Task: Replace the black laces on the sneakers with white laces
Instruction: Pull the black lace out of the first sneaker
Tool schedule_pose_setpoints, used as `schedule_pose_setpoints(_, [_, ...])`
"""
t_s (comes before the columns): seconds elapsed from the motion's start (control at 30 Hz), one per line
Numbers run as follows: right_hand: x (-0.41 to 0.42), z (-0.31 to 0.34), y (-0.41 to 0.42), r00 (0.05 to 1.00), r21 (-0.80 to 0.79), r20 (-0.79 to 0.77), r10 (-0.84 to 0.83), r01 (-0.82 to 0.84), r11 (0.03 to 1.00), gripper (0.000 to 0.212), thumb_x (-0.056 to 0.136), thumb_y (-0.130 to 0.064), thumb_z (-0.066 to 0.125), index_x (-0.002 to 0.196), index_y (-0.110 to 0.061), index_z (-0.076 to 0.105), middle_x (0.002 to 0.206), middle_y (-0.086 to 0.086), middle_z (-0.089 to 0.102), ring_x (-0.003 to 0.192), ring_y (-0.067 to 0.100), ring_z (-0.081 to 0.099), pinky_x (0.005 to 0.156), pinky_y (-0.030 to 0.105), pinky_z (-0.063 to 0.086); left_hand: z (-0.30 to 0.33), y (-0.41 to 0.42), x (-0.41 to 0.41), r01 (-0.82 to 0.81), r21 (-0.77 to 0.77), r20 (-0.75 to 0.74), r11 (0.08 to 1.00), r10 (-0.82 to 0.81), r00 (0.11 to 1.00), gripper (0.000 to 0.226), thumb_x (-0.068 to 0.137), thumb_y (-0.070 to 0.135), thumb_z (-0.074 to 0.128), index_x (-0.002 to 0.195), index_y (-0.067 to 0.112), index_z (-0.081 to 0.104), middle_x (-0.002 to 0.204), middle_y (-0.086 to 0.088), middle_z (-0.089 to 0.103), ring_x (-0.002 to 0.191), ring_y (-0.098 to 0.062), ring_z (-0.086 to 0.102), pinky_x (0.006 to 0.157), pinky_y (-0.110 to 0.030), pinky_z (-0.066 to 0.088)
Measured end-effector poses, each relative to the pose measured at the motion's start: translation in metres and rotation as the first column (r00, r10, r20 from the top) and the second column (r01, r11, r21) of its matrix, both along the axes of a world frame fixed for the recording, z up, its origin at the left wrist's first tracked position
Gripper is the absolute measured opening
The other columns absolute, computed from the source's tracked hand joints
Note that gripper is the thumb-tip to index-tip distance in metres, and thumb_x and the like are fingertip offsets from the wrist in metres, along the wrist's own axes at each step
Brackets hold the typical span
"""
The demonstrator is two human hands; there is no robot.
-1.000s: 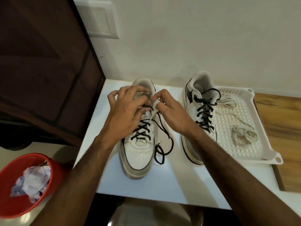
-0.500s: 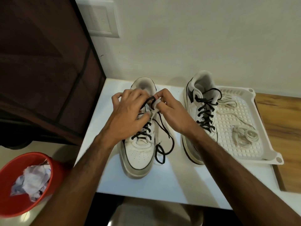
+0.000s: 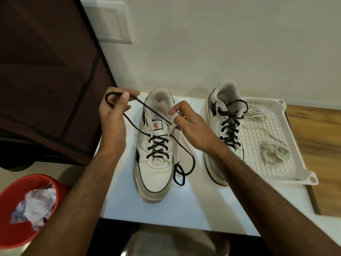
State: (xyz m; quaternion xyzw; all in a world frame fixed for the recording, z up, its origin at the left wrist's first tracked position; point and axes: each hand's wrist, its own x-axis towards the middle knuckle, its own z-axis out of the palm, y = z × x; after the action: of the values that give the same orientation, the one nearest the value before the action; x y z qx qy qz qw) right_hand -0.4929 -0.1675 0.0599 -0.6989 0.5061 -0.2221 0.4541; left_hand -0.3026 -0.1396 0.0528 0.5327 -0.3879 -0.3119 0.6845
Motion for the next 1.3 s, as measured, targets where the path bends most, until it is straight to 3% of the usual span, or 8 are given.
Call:
schedule_pose_setpoints(0.17, [0.001,-0.001,-0.001,1.000,0.002,0.018,-0.010,0.010,1.000,0.014,0.101,-0.020,0.044,0.109,-0.024,0.054,0.100,0.014,0.064,0.093,0.029,0.058,0.089,0.048,0.049,0.004,0.008,-0.015,0.237,0.057,0.384,0.970,-0.241,0.891,0.014,0.095,0.013,0.060,0.108,0.016,0.056,0.101,0.008,0.069,0.102,-0.009,0.066,0.094,-0.028,0.047])
schedule_pose_setpoints(0.27, [0.002,-0.002,-0.001,0.998,0.008,0.053,-0.025,0.024,1.000,0.013,0.098,-0.026,0.047,0.107,-0.023,0.055,0.102,0.010,0.067,0.096,0.026,0.061,0.092,0.050,0.050,-0.016,0.008,-0.021,0.201,0.218,0.862,0.955,-0.285,0.420,0.029,0.093,0.041,0.053,0.117,0.026,0.055,0.114,0.016,0.056,0.115,-0.010,0.050,0.099,-0.032,0.029])
schedule_pose_setpoints(0.33, [0.002,-0.002,-0.001,0.997,0.010,0.073,-0.036,0.035,0.999,0.017,0.094,-0.030,0.048,0.106,-0.023,0.056,0.100,0.004,0.069,0.097,0.023,0.063,0.094,0.049,0.051,-0.023,0.007,-0.024,0.163,0.257,0.905,0.953,-0.296,0.304,0.027,0.098,0.047,0.046,0.115,0.027,0.053,0.114,0.015,0.048,0.115,-0.010,0.042,0.096,-0.033,0.021])
schedule_pose_setpoints(0.63, [0.001,-0.005,-0.002,1.000,-0.010,0.025,-0.013,0.013,1.000,0.012,0.099,-0.022,0.044,0.106,-0.024,0.053,0.096,0.009,0.066,0.091,0.026,0.060,0.089,0.050,0.049,-0.024,0.001,-0.027,0.102,0.156,0.834,0.983,-0.186,0.519,0.011,0.098,0.024,0.053,0.103,0.024,0.063,0.107,0.017,0.055,0.112,-0.009,0.046,0.093,-0.034,0.023])
schedule_pose_setpoints(0.73, [0.001,-0.006,-0.002,1.000,-0.004,0.002,-0.005,0.005,1.000,0.015,0.099,-0.023,0.042,0.106,-0.030,0.053,0.100,0.017,0.065,0.094,0.031,0.061,0.093,0.054,0.050,-0.002,-0.002,-0.010,0.003,0.032,0.283,0.999,-0.012,0.959,0.019,0.091,0.006,0.047,0.092,0.021,0.058,0.094,0.011,0.066,0.099,-0.011,0.061,0.092,-0.032,0.043])
schedule_pose_setpoints(0.83, [-0.002,-0.007,-0.003,1.000,-0.011,0.006,0.004,-0.004,1.000,0.018,0.098,-0.021,0.041,0.108,-0.030,0.054,0.099,0.019,0.064,0.094,0.033,0.061,0.093,0.055,0.050,0.007,0.002,0.025,-0.210,0.037,-0.094,0.977,0.213,0.973,0.008,0.097,0.013,0.048,0.095,0.017,0.054,0.084,0.007,0.069,0.084,-0.013,0.066,0.078,-0.028,0.047])
schedule_pose_setpoints(1.1, [0.007,-0.005,0.000,0.996,-0.171,-0.088,0.019,-0.034,0.985,0.031,0.090,-0.034,0.038,0.093,-0.029,0.068,0.086,-0.011,0.057,0.092,0.006,0.053,0.097,0.053,0.044,-0.018,0.006,0.033,-0.277,0.467,0.518,0.840,-0.006,0.855,0.052,0.075,-0.005,0.045,0.116,0.027,0.045,0.119,0.007,0.054,0.113,-0.018,0.053,0.101,-0.049,0.042])
schedule_pose_setpoints(1.3, [0.003,-0.011,-0.003,0.996,-0.212,-0.080,0.038,-0.054,0.976,0.027,0.098,-0.023,0.045,0.094,-0.030,0.070,0.084,-0.012,0.053,0.086,0.006,0.053,0.093,0.043,0.044,0.006,0.011,0.017,0.043,0.107,0.769,0.993,-0.110,0.629,0.031,0.082,0.007,0.054,0.109,0.020,0.063,0.109,0.011,0.050,0.098,-0.009,0.052,0.091,-0.040,0.039])
